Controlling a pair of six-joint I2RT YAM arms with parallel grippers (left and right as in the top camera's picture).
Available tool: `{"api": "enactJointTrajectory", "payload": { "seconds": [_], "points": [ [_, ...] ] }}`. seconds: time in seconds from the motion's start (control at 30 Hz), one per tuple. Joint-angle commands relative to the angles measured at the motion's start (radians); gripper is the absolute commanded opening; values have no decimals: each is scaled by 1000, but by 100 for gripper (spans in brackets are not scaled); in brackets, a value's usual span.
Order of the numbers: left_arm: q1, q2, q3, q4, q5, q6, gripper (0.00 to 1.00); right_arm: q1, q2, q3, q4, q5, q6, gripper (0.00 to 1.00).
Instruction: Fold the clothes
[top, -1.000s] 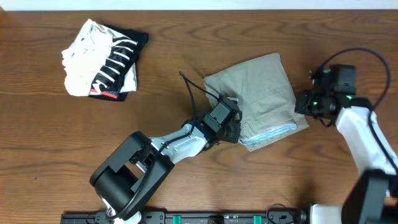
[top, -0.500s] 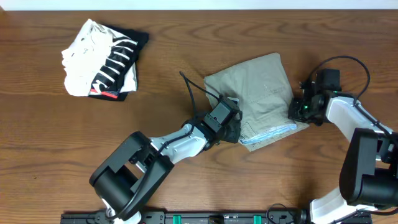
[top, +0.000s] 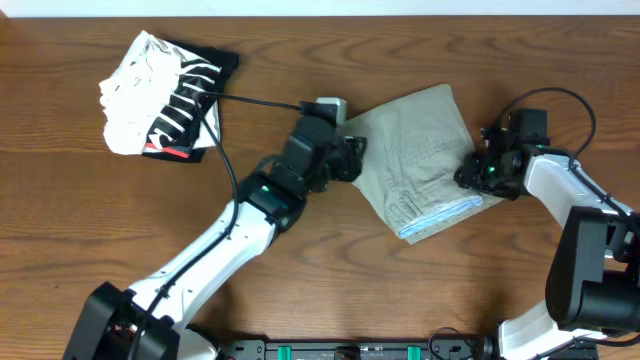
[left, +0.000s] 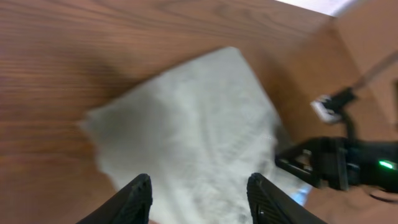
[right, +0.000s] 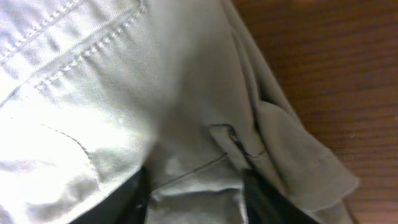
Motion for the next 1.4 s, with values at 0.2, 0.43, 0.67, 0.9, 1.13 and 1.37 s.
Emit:
{"api": "enactJointTrajectory", "payload": {
  "seconds": [0.2,0.43,0.67,0.9,1.13,1.37],
  "points": [
    [26,120,5,79,-27,10,56,-6,44,-20,-5,58,2,73],
    [26,306,5,312,-27,37,80,-6,44,-20,-9,27,2,78],
    [27,435,5,365,-53,187,89,-5,44,-20,-8,18,2,78],
    [27,460,5,222,-105,189,89,-7,32,-7,-28,-27,-10,96],
    [18,460,5,81,-105,189,89,-8,-188,33,-142,-30,-103,99],
    [-34,437,5,-91,-105,189,89,-8,-441,-11,-188,138,-18,99]
  ]
}}
